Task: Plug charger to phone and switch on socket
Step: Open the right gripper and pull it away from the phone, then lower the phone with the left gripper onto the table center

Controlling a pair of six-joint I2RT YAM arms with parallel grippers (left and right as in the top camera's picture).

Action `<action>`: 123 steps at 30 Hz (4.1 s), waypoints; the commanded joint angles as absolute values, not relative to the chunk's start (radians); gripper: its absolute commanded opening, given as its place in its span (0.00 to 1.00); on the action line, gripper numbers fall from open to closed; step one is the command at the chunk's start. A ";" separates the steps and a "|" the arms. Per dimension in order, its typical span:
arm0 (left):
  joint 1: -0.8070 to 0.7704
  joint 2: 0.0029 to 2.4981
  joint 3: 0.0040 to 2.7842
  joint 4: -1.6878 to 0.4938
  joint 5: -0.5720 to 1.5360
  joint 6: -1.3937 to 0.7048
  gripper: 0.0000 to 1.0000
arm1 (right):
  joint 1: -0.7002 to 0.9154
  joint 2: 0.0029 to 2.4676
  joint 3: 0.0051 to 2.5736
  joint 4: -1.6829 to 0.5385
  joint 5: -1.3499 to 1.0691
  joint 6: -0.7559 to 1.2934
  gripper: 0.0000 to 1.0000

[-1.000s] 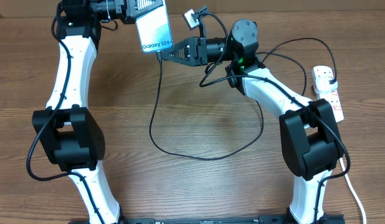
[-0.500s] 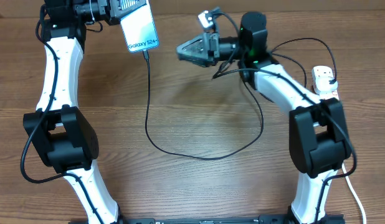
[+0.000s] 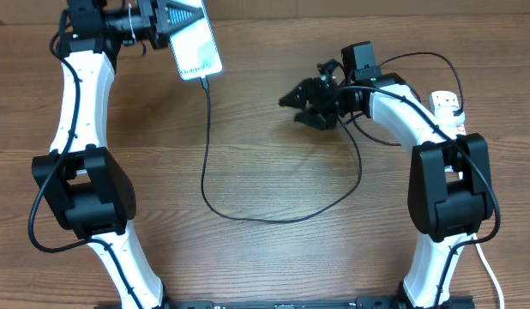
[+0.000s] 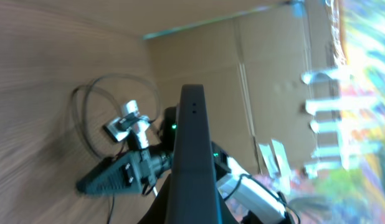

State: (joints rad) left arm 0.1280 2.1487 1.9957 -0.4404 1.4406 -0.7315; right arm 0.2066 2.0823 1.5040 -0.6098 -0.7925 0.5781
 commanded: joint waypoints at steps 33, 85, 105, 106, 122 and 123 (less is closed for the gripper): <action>-0.199 2.140 1.542 -0.589 0.721 -0.461 0.04 | 0.178 1.782 1.511 -0.865 -0.106 0.467 0.67; -0.204 2.140 1.409 -0.553 0.654 -0.461 0.21 | 0.179 1.782 1.511 -0.878 -0.109 0.466 0.68; -0.204 2.140 1.409 -0.568 0.642 -0.461 0.32 | 0.179 1.782 1.506 -0.877 -0.105 0.466 0.68; -0.204 2.140 1.409 -0.568 0.642 -0.461 0.32 | 0.179 1.782 1.506 -0.877 -0.105 0.466 0.68; -0.204 2.140 1.409 -0.622 0.544 -0.461 0.45 | 0.179 1.782 1.505 -0.878 -0.105 0.466 0.68; -0.204 2.140 1.409 -0.626 0.538 -0.460 0.47 | 0.179 1.782 1.505 -0.878 -0.105 0.466 0.68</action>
State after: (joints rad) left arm -0.1967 2.1437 1.4170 -0.6060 0.6407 -0.4553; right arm 0.1791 1.7981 1.5040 -0.8787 -0.1223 0.4702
